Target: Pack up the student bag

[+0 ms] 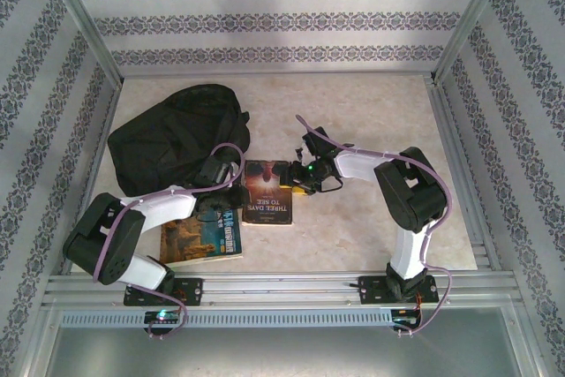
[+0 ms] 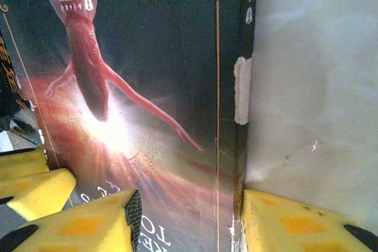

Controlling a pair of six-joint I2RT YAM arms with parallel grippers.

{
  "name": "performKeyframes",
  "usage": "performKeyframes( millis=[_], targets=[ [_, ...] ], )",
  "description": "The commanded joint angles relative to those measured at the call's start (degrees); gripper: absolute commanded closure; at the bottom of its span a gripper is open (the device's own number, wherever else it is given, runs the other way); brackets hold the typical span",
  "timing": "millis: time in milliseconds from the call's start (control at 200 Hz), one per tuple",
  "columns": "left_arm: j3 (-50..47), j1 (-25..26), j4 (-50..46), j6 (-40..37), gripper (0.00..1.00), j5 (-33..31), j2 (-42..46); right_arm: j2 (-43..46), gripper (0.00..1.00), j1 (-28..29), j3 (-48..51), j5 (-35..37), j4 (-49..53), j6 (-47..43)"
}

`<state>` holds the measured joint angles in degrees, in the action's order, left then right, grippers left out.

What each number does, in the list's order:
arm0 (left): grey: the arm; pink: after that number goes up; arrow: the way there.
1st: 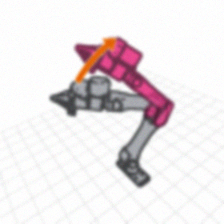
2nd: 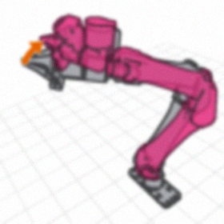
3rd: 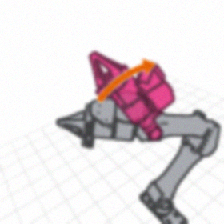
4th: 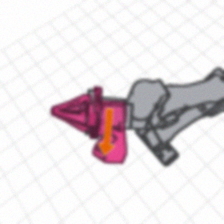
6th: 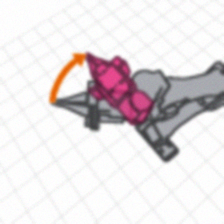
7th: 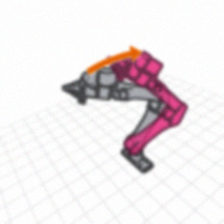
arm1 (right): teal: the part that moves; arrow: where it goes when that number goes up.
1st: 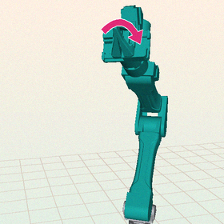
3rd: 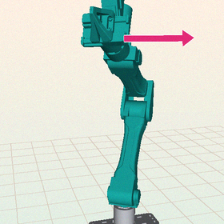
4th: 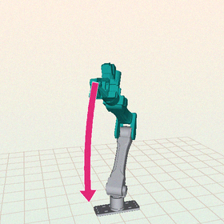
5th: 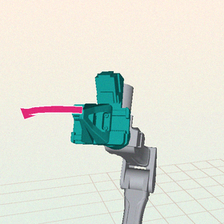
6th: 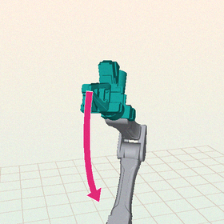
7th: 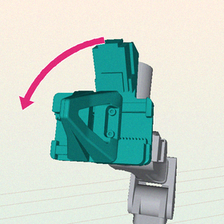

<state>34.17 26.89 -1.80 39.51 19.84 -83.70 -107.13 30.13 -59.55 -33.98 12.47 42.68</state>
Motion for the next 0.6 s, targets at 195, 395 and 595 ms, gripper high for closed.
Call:
performKeyframes(
  millis=[195, 395, 595],
  targets=[
    [-1.3, 1.1, 3.6, -0.7, 0.84, 0.7, -2.9, 3.1, 0.55, 1.6, 5.0, -16.5, -19.0, 7.1],
    [-1.3, 1.1, 4.2, -1.1, 0.86, 1.6, -3.6, 3.7, 0.58, 2.1, 5.7, -21.0, -21.3, 6.5],
    [-1.3, 1.1, 4.1, -1.4, 0.88, 1.9, -3.8, 4.6, 0.67, 1.8, 6.6, -22.6, -22.3, 6.2]
  ],
)
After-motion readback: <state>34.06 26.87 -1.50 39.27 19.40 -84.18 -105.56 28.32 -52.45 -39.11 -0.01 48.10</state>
